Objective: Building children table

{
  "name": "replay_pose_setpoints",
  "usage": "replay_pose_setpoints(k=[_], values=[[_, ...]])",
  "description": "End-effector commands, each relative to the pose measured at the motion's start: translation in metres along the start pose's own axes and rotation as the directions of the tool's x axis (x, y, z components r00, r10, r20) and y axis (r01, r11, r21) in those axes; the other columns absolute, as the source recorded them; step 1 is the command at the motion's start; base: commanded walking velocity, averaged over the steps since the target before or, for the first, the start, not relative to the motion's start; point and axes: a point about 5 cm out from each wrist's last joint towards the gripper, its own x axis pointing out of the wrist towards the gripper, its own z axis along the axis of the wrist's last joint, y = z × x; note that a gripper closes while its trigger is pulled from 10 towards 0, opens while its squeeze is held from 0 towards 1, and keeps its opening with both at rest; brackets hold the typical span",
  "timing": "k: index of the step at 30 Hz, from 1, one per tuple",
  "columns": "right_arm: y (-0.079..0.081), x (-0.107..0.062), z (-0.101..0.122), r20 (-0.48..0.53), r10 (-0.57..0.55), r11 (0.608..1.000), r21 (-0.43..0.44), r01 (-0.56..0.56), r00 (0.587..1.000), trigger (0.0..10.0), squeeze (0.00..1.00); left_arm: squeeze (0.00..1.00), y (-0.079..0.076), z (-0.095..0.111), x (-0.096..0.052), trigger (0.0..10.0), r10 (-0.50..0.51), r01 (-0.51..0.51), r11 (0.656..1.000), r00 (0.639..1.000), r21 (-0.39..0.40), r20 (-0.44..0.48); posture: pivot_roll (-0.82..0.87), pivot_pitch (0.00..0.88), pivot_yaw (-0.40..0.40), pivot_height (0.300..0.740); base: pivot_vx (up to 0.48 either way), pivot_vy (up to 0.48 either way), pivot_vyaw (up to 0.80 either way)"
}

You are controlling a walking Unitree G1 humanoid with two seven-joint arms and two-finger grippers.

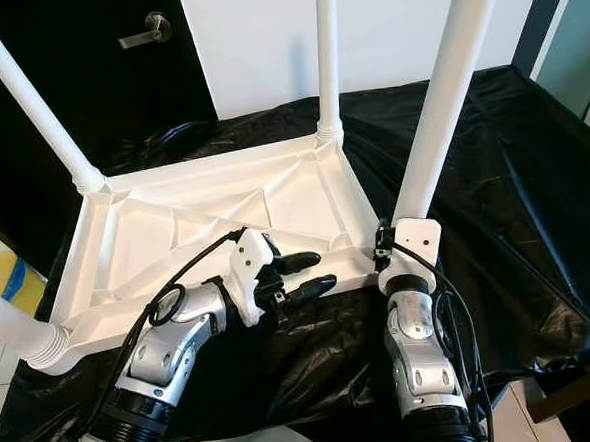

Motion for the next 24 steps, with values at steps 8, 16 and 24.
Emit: replay_pose_setpoints(k=[8,16,24], values=[[0.001,0.002,-0.004,-0.004,0.047,0.999,0.025,-0.047,0.999,10.0,1.00,0.00,0.017,0.014,-0.001,10.0,0.169,-0.169,0.985,0.985,0.020,0.023,-0.10,0.030,0.039,0.740,0.000,0.000,0.00],[-0.002,0.003,0.004,0.038,0.145,0.989,0.022,-0.146,0.989,10.0,1.00,0.00,0.021,0.017,-0.001,10.0,0.221,-0.222,0.975,0.975,0.018,0.035,-0.10,0.018,0.031,0.740,0.000,0.000,0.00],[-0.011,0.000,0.005,0.041,0.244,0.969,0.013,-0.245,0.969,10.0,0.00,0.00,0.023,0.022,-0.001,10.0,0.234,-0.237,0.970,0.971,0.060,0.057,-0.11,0.016,0.033,0.740,0.000,0.000,0.00]])
